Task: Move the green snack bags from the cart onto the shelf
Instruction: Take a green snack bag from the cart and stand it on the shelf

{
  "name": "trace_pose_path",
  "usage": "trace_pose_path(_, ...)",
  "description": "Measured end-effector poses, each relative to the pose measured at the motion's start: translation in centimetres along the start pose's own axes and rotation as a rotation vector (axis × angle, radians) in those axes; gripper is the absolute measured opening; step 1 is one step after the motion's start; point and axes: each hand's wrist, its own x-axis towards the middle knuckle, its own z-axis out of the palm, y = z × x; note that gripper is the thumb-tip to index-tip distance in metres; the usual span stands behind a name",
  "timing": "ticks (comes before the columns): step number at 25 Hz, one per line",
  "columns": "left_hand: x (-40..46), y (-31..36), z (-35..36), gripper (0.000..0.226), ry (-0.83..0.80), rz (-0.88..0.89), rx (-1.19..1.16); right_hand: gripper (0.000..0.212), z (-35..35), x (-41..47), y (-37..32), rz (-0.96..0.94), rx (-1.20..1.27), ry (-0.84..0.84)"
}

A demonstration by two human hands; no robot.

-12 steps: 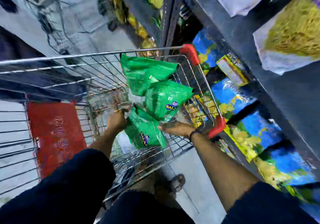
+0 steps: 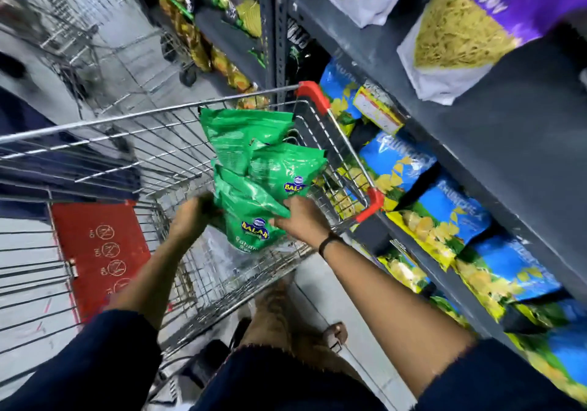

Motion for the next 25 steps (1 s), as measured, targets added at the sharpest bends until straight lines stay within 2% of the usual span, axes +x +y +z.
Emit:
trace_pose_path(4, -5.4, 6.5, -3.9, 0.028, 0.308, 0.194, -0.1, 0.032, -8.6, -7.6, 0.0, -0.158, 0.102, 0.278)
trace_pose_path(7, -8.9, 14.9, -5.1, 0.038, 0.375, 0.415, -0.202, 0.023, -16.6, -14.7, 1.4, -0.201, 0.241, 0.559)
trace_pose_path(9, -9.7, 20.4, -4.4, 0.037, 0.405, 0.579, -0.25, 0.012, -21.4, -18.0, 3.4, -0.237, 0.311, 0.678)
trace_pose_path(11, -10.7, 26.5, -2.5, 0.037, 0.397, 0.706, -0.259, 0.021, -25.6, -21.2, 6.1, -0.233, 0.323, 0.808)
trace_pose_path(13, -12.2, 33.7, -0.2, 0.036, 0.331, 0.834, -0.299, 0.019, -29.7, -24.6, 9.4, -0.208, 0.375, 0.943)
trace_pose_path(15, -11.9, 38.4, 1.3, 0.031, 0.274, 0.88, -0.334, 0.021, -32.4, -25.6, 11.2, -0.204, 0.485, 0.999)
trace_pose_path(17, -10.6, 42.2, 3.0, 0.032, 0.182, 0.918, -0.386, 0.023, -34.7, -25.6, 12.8, -0.163, 0.589, 1.081)
trace_pose_path(19, -8.3, 44.4, 5.0, 0.042, 0.06, 0.926, -0.432, 0.014, -35.5, -24.0, 14.8, -0.088, 0.629, 1.116)
trace_pose_path(21, -6.5, 45.9, 7.1, 0.045, -0.056, 0.924, -0.478, 0.032, -35.2, -22.6, 16.3, -0.054, 0.631, 1.216)
trace_pose_path(23, -6.7, 47.1, 7.7, 0.046, -0.281, 0.806, -0.694, 0.043, -33.0, -21.5, 16.6, -0.024, 0.77, 1.352)
trace_pose_path(25, -7.5, 48.4, 8.1, 0.068, -0.526, 0.627, -0.899, 0.053, -29.1, -19.7, 16.3, 0.061, 1.039, 1.427)
